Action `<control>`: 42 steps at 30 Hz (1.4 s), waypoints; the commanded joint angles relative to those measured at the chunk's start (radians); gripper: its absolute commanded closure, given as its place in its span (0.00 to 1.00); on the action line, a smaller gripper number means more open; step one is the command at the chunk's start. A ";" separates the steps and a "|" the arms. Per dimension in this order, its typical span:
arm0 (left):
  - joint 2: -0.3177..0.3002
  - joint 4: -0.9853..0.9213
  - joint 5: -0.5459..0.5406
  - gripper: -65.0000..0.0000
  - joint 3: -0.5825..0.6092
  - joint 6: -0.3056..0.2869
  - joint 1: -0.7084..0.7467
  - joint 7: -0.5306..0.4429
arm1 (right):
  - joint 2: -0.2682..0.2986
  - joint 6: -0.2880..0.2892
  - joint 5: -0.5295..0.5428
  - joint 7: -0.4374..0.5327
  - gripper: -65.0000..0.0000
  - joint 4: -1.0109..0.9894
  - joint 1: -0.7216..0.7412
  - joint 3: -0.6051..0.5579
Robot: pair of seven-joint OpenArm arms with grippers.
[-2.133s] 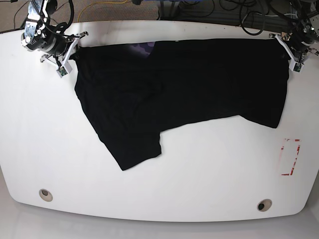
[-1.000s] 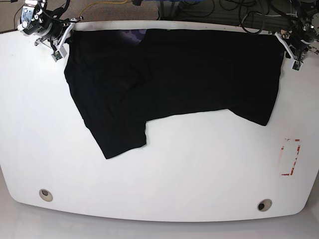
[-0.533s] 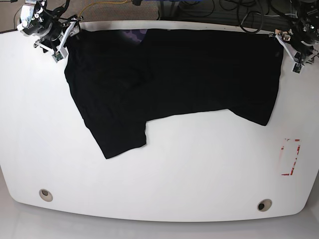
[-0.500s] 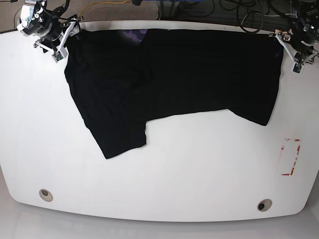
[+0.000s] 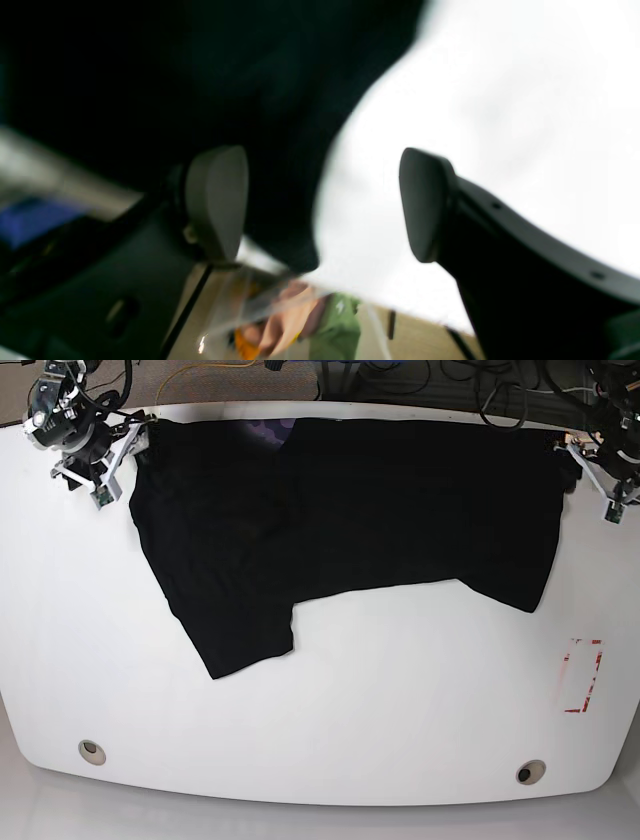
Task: Layout the t-shirt on the table in an organized manner, then fold the t-shirt properly
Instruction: 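Release the edge and move both grippers to the shirt's hem side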
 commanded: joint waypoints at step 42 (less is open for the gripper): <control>-0.015 -0.448 0.209 0.28 0.098 0.005 -0.737 0.074 | -0.020 0.002 0.005 0.177 0.32 -0.872 0.857 -0.105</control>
